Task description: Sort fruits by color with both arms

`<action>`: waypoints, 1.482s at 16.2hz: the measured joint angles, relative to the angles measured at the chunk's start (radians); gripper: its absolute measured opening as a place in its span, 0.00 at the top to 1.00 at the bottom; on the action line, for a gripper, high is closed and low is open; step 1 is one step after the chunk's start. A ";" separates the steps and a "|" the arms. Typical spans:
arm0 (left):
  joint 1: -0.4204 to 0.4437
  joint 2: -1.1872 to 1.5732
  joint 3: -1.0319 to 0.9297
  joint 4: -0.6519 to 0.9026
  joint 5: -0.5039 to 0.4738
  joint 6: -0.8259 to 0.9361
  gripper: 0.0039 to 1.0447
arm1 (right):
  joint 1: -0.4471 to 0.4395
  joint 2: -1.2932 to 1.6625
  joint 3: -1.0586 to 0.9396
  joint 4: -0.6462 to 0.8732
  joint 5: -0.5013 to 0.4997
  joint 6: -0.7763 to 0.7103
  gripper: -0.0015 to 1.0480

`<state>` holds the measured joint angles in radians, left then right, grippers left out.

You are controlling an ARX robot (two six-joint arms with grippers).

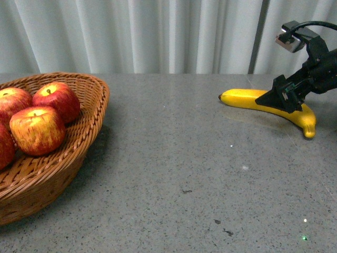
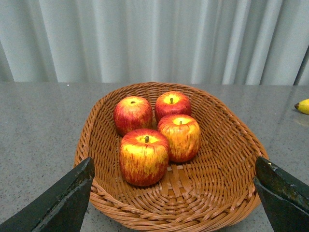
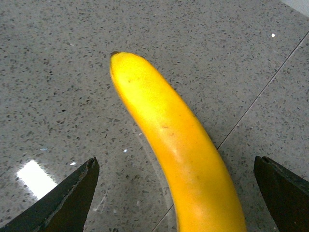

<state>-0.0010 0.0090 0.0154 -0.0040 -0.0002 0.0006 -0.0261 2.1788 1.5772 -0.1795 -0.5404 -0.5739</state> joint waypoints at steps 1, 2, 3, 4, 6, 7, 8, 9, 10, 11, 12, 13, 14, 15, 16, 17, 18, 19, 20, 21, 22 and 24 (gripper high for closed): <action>0.000 0.000 0.000 0.000 0.000 0.000 0.06 | 0.002 0.013 0.015 -0.005 0.011 -0.015 0.06; 0.000 0.000 0.000 0.000 0.000 0.000 0.06 | 0.007 0.028 0.031 -0.009 0.028 -0.028 0.06; 0.000 0.000 0.000 0.000 0.000 0.000 0.06 | 0.014 0.043 0.045 -0.029 0.041 -0.032 0.06; 0.000 0.000 0.000 0.000 0.000 0.000 0.06 | 0.014 0.057 0.056 -0.044 0.060 -0.035 0.06; 0.000 0.000 0.000 0.000 0.000 0.000 0.06 | 0.021 0.094 0.091 -0.075 0.087 -0.029 0.06; 0.000 0.000 0.000 0.000 0.000 0.000 0.06 | 0.023 0.098 0.101 -0.078 0.103 -0.024 0.09; 0.000 0.000 0.000 0.000 0.000 0.000 0.06 | 0.027 0.098 0.101 -0.076 0.116 -0.024 0.19; 0.000 0.000 0.000 0.000 0.000 0.000 0.06 | 0.029 0.098 0.101 -0.074 0.117 -0.024 0.30; 0.000 0.000 0.000 0.000 0.000 0.000 0.06 | 0.033 0.098 0.101 -0.072 0.118 -0.021 0.38; 0.000 0.000 0.000 0.000 0.000 0.000 0.06 | 0.034 0.098 0.100 -0.069 0.117 -0.016 0.49; 0.000 0.000 0.000 0.000 0.000 0.000 0.06 | 0.034 0.098 0.096 -0.063 0.108 -0.002 0.59; 0.000 0.000 0.000 0.000 0.000 0.000 0.06 | 0.034 0.093 0.092 -0.051 0.091 0.014 0.65; 0.000 0.000 0.000 0.000 0.000 0.000 0.06 | 0.032 0.075 0.071 -0.018 0.058 0.053 0.66; 0.000 0.000 0.000 0.000 0.000 0.000 0.06 | 0.032 0.049 0.042 0.010 0.017 0.093 0.67; 0.000 0.000 0.000 0.000 0.000 0.000 0.06 | 0.027 -0.003 -0.006 0.051 -0.045 0.146 0.67; 0.000 0.000 0.000 0.000 0.000 0.000 0.06 | 0.019 -0.063 -0.048 0.089 -0.096 0.195 0.67; 0.000 0.000 0.000 0.000 0.000 0.000 0.06 | 0.006 -0.148 -0.104 0.148 -0.154 0.264 0.67; 0.000 0.000 0.000 0.000 0.000 0.000 0.06 | -0.018 -0.245 -0.162 0.212 -0.200 0.332 0.67; 0.000 0.000 0.000 0.000 0.000 0.000 0.06 | -0.061 -0.362 -0.230 0.241 -0.231 0.386 0.67; 0.000 0.000 0.000 0.000 0.000 0.000 0.06 | -0.105 -0.451 -0.290 0.234 -0.239 0.404 0.67; 0.000 0.000 0.000 0.000 0.000 0.000 0.06 | -0.152 -0.518 -0.338 0.213 -0.239 0.410 0.67; 0.000 0.000 0.000 0.000 0.000 0.000 0.06 | -0.253 -0.584 -0.377 0.148 -0.223 0.392 0.67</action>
<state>-0.0010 0.0090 0.0154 -0.0040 -0.0002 0.0010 -0.2790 1.5948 1.1999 -0.0315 -0.7635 -0.1818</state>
